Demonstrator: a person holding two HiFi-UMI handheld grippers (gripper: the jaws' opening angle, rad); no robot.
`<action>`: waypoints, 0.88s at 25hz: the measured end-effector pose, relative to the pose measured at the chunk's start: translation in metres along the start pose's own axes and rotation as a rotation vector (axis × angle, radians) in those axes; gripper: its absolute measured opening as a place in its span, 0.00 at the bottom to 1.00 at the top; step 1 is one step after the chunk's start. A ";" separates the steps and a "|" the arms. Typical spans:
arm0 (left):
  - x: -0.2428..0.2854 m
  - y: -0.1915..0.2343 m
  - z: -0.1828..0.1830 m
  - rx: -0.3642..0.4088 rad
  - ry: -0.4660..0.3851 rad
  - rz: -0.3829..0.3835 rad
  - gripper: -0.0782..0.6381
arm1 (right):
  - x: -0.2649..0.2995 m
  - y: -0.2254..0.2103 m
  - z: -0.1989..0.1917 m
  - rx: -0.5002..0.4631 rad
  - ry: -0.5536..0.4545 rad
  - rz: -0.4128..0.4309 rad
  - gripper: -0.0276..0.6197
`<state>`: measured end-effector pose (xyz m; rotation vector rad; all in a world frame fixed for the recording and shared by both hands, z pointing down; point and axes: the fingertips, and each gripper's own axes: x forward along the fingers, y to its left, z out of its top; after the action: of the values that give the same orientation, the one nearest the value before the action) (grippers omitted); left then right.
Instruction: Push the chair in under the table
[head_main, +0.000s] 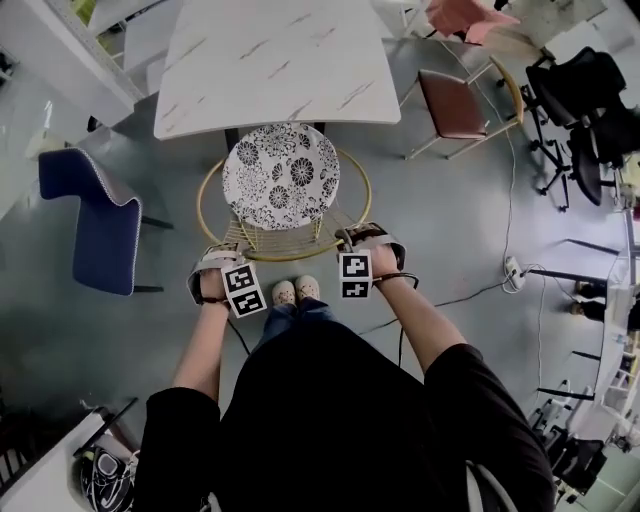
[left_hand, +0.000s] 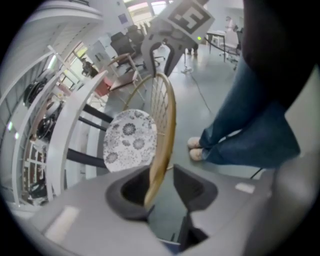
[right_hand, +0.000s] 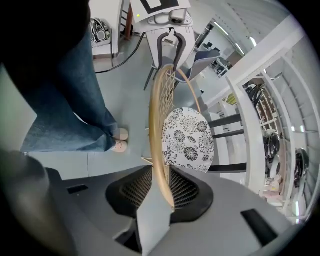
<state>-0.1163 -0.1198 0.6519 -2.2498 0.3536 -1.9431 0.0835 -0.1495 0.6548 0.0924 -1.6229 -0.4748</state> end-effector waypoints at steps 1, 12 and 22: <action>-0.007 -0.002 0.002 -0.026 -0.012 0.011 0.33 | -0.007 0.000 0.003 0.010 -0.014 -0.017 0.17; -0.106 0.046 0.034 -0.299 -0.241 0.315 0.12 | -0.105 -0.064 0.048 0.411 -0.292 -0.240 0.09; -0.284 0.138 0.090 -0.498 -0.660 0.711 0.12 | -0.299 -0.178 0.060 0.738 -0.665 -0.727 0.08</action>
<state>-0.0763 -0.1788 0.3311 -2.3716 1.3980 -0.7650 0.0215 -0.1953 0.3098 1.2151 -2.3413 -0.4444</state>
